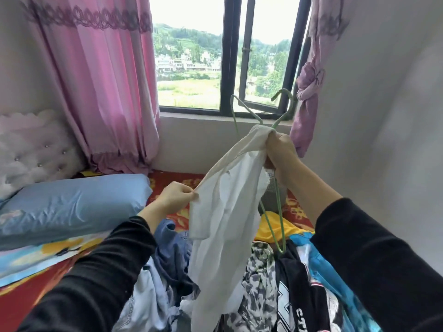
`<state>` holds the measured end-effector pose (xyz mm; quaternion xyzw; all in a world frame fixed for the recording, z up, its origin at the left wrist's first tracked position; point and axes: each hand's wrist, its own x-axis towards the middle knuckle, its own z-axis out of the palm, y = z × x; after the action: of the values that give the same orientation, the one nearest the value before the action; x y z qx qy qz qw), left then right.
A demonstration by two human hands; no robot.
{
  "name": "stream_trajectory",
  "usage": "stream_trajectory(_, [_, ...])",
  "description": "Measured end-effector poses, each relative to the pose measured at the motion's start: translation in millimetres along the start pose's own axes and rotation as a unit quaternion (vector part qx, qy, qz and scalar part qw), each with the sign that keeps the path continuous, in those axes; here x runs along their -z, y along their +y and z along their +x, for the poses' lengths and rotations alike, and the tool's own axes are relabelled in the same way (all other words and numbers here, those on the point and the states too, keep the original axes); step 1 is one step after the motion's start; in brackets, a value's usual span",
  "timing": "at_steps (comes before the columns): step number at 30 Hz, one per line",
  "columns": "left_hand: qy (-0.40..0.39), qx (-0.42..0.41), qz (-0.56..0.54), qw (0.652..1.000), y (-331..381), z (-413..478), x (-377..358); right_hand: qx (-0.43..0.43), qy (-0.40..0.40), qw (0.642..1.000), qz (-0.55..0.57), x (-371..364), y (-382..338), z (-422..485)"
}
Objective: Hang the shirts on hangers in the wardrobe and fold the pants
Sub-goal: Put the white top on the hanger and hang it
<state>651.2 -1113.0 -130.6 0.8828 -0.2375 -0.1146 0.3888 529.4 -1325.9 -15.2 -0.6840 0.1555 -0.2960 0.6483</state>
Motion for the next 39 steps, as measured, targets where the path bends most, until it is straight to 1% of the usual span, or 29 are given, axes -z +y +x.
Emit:
stream_trajectory(1, [0.009,0.008,-0.061,0.998,-3.2,0.6,-8.8,0.002,0.004,1.000,-0.008,2.0,-1.3,0.3])
stream_trajectory(2, [0.039,0.012,-0.116,0.992,-4.0,2.4,-15.8,0.005,0.013,1.000,-0.019,4.7,-2.3,0.3])
stream_trajectory(3, [0.090,0.013,-0.156,0.984,-2.4,5.2,-19.0,0.012,0.030,0.999,-0.035,9.0,-3.3,1.1])
stream_trajectory(5, [0.206,-0.009,-0.165,0.964,8.1,9.7,-14.4,0.017,0.073,0.995,-0.064,21.1,-4.3,5.5])
stream_trajectory(6, [0.235,-0.040,-0.148,0.960,16.5,10.3,-7.6,0.009,0.090,0.994,-0.063,28.6,-4.6,7.8])
stream_trajectory(7, [0.220,-0.080,-0.134,0.963,24.9,9.7,2.0,-0.003,0.107,0.993,-0.056,37.0,-4.4,10.2])
stream_trajectory(8, [0.162,-0.119,-0.129,0.971,33.9,7.9,12.7,-0.013,0.127,0.990,-0.055,46.3,-3.3,13.0])
stream_trajectory(9, [0.081,-0.139,-0.110,0.981,42.0,5.6,23.4,-0.020,0.147,0.987,-0.063,55.9,-0.6,15.8])
stream_trajectory(10, [0.004,-0.143,-0.054,0.988,47.5,3.2,33.1,-0.024,0.159,0.984,-0.074,65.9,3.5,18.2])
stream_trajectory(11, [-0.046,-0.139,0.023,0.989,49.5,2.7,40.5,-0.028,0.165,0.983,-0.082,75.6,9.3,20.1])
stream_trajectory(12, [-0.052,-0.128,0.102,0.985,50.0,3.8,46.8,-0.032,0.165,0.982,-0.091,85.0,16.5,21.6])
stream_trajectory(13, [-0.021,-0.115,0.147,0.982,49.9,6.5,51.6,-0.037,0.162,0.981,-0.103,93.0,24.7,22.3])
stream_trajectory(14, [0.024,-0.104,0.145,0.984,49.8,8.8,53.9,-0.044,0.156,0.980,-0.116,99.5,33.3,21.9])
stream_trajectory(15, [0.059,-0.092,0.100,0.989,49.5,11.5,53.0,-0.049,0.148,0.980,-0.124,103.8,41.2,20.4])
stream_trajectory(16, [0.070,-0.074,0.023,0.995,50.7,13.1,49.5,-0.052,0.140,0.981,-0.127,106.2,48.4,18.0])
stream_trajectory(18, [0.050,-0.024,-0.135,0.989,56.6,14.4,39.9,-0.051,0.120,0.982,-0.139,106.7,58.6,13.3])
stream_trajectory(19, [0.050,-0.006,-0.166,0.985,60.1,15.1,35.2,-0.053,0.106,0.981,-0.153,105.7,61.2,10.2])
stream_trajectory(20, [0.064,-0.005,-0.155,0.986,63.3,15.7,32.7,-0.058,0.086,0.982,-0.160,104.6,62.6,6.9])
stream_trajectory(21, [0.086,-0.018,-0.120,0.989,67.1,15.7,32.0,-0.065,0.058,0.984,-0.154,102.8,63.3,3.2])
stream_trajectory(23, [0.118,-0.059,-0.052,0.990,75.6,15.1,32.9,-0.074,0.012,0.991,-0.112,101.6,65.0,-2.1])
stream_trajectory(25, [0.116,-0.069,-0.012,0.991,82.4,14.8,33.0,-0.076,0.002,0.995,-0.062,101.5,67.8,-6.0])
stream_trajectory(26, [0.107,-0.059,-0.017,0.992,84.5,14.9,31.5,-0.074,0.003,0.996,-0.042,102.0,70.2,-7.5])
stream_trajectory(29, [0.068,-0.002,-0.114,0.991,87.4,13.7,26.3,-0.034,0.038,0.998,-0.031,102.8,74.9,-12.1])
stream_trajectory(31, [0.051,0.036,-0.154,0.986,82.9,11.4,25.7,-0.021,0.047,0.999,-0.006,105.2,76.1,-15.3])
stream_trajectory(32, [0.047,0.051,-0.169,0.983,79.1,10.7,25.4,-0.028,0.034,0.999,0.020,107.2,76.6,-16.7])
stream_trajectory(34, [0.052,0.069,-0.216,0.973,70.2,11.2,25.9,-0.060,-0.018,0.996,0.065,111.8,79.2,-19.6])
stream_trajectory(35, [0.059,0.070,-0.237,0.967,66.1,11.4,27.3,-0.080,-0.042,0.994,0.068,113.5,81.8,-21.1])
stream_trajectory(37, [0.062,0.060,-0.236,0.968,61.3,9.9,32.1,-0.106,-0.061,0.992,0.024,115.3,88.5,-25.8])
stream_trajectory(39, [0.058,0.050,-0.221,0.972,60.0,7.8,37.8,-0.110,-0.057,0.991,-0.051,113.9,95.5,-30.1])
